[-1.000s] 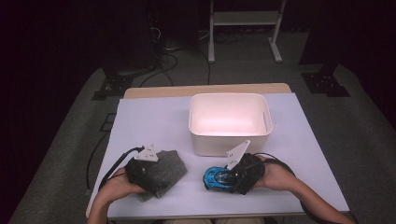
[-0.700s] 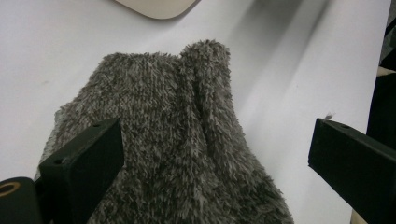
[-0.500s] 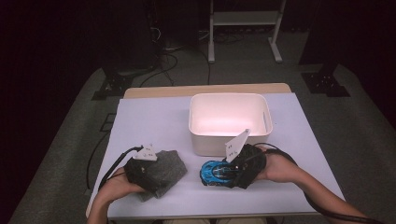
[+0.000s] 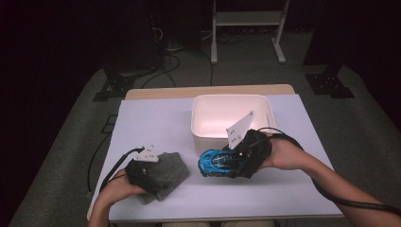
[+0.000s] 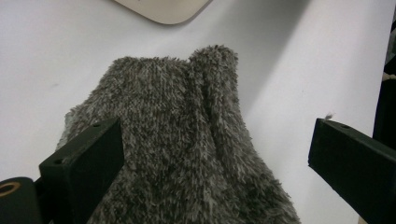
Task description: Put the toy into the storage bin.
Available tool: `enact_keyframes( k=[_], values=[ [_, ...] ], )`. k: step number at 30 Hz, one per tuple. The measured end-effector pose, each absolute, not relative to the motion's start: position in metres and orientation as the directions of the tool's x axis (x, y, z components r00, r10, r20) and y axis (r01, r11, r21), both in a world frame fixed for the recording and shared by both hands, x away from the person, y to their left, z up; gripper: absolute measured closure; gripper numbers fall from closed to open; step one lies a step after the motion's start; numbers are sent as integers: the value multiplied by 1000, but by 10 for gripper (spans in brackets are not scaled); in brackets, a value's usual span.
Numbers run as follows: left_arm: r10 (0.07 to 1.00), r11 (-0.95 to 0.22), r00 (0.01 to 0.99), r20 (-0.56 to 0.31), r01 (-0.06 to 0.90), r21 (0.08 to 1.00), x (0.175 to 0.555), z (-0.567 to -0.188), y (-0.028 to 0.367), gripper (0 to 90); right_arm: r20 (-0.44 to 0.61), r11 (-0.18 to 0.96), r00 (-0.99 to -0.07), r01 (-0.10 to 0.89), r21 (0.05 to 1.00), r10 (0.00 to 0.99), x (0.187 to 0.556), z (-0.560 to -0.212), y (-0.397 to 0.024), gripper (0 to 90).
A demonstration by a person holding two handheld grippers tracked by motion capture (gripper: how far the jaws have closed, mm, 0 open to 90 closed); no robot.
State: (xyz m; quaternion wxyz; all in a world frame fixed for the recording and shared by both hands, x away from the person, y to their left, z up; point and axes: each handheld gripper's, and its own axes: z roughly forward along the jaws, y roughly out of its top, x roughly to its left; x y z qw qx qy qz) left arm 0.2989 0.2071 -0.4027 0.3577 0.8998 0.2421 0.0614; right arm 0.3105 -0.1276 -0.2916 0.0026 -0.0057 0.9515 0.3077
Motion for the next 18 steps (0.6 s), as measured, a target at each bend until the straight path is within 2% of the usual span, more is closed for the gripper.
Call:
enact_keyframes(
  k=[18],
  values=[
    [506, -617, 860, -61, 411, 671, 298, -405, 222, 29, -48, 811, -999, -34, 585, -8, 356, -241, -121, 251]
  ],
)
